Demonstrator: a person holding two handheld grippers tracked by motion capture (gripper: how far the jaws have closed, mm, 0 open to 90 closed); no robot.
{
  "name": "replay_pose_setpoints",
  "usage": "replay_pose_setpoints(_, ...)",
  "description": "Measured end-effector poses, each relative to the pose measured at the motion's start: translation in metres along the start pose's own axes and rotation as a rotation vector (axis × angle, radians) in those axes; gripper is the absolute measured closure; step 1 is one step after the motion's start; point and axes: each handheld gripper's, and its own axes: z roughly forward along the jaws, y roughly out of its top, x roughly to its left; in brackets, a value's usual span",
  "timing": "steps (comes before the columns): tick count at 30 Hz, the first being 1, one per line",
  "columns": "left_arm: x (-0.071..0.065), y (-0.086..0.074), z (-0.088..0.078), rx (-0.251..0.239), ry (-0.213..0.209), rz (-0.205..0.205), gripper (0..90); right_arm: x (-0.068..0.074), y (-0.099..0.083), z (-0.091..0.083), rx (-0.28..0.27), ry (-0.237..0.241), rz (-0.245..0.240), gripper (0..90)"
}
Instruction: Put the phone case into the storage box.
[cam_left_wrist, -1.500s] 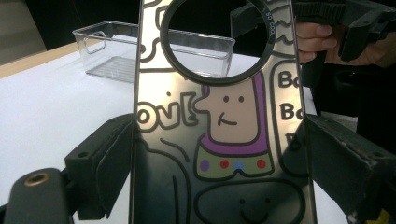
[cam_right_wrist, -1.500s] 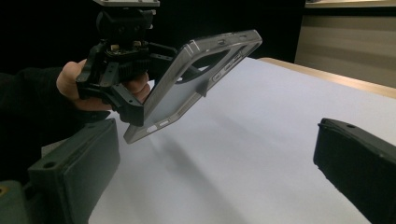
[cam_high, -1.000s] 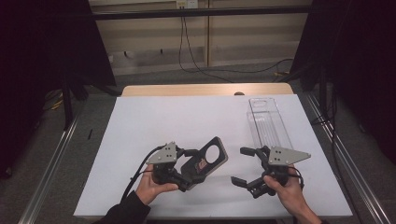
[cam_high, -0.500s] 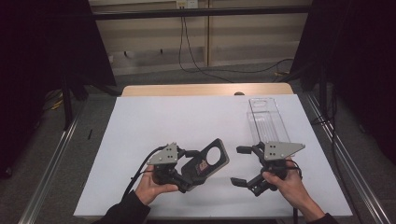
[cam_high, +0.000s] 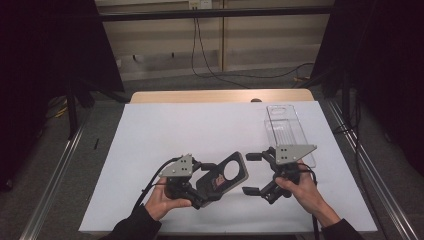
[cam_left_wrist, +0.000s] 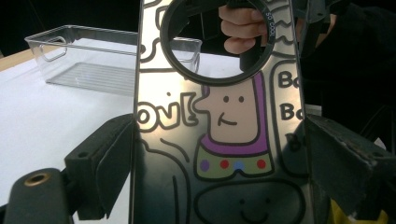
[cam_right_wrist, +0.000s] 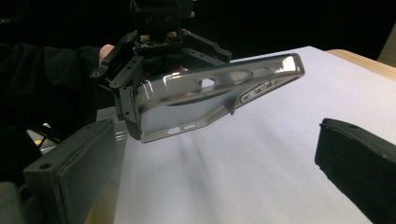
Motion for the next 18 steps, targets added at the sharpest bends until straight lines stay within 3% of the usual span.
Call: replay_pose_setpoints(18,-0.0006,-0.0017,0.0064,0.022,-0.034,0.003,12.2,-0.0043,0.0036,0.0083,0.019,0.044,-0.043,0.0)
